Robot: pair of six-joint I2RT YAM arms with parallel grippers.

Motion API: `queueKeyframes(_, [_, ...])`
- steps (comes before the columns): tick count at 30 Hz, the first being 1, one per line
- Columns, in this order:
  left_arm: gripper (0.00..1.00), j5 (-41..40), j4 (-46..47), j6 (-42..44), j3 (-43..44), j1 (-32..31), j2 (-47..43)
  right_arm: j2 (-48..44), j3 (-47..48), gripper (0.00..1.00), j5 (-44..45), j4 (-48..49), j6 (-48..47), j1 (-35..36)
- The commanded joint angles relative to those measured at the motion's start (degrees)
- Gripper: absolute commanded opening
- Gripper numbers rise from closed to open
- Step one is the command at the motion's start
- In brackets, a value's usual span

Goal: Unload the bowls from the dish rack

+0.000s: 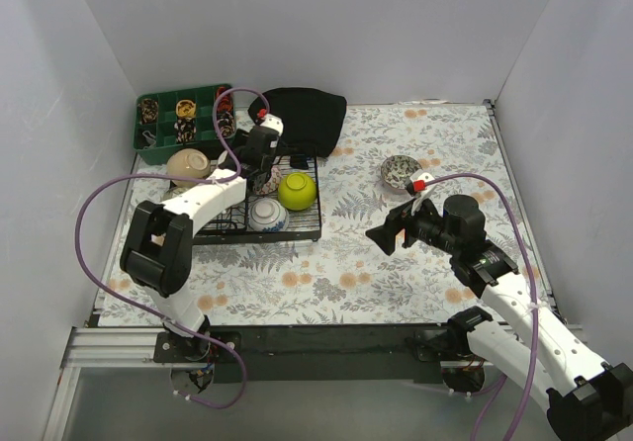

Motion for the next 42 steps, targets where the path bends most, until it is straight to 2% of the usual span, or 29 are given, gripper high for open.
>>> queueKeyframes(1, [0.15, -3.36, -2.09, 1.28, 0.95, -0.32, -5.84, -0.20, 0.11, 0.97, -1.10, 2.49, -0.77, 0.16])
queueKeyframes(10, [0.05, -2.14, -5.34, -0.91, 0.60, -0.32, -8.65, 0.24, 0.20, 0.97, -1.63, 2.58, -1.04, 0.24])
queueKeyframes(15, [0.01, -0.12, -7.80, -4.24, 0.69, -0.23, -11.28, 1.64, 0.38, 0.96, -6.46, 3.72, -1.30, 0.33])
queueKeyframes(21, [0.00, 2.26, -10.61, -9.52, 1.21, -0.24, -15.23, 4.80, 0.29, 0.96, -10.86, 10.38, 0.45, 1.73])
queueKeyframes(25, [0.00, 3.40, -11.94, -14.96, 2.18, -0.24, -17.87, 7.96, -0.15, 0.96, -11.56, 16.55, 1.86, 5.85])
queueKeyframes(32, [0.00, 12.27, -12.64, -24.44, 1.57, -0.23, -23.67, 16.84, 3.09, 0.95, -8.67, 25.25, -0.51, 15.35])
queueKeyframes(34, [0.00, 17.27, -12.38, -27.01, 0.34, -0.23, -25.34, 20.18, 5.29, 0.95, -8.40, 26.66, -0.77, 17.02])
queueKeyframes(42, [0.00, 31.95, -5.54, -36.23, -6.34, -0.23, -31.06, 29.66, 10.57, 0.94, -5.76, 35.62, -2.97, 19.67])
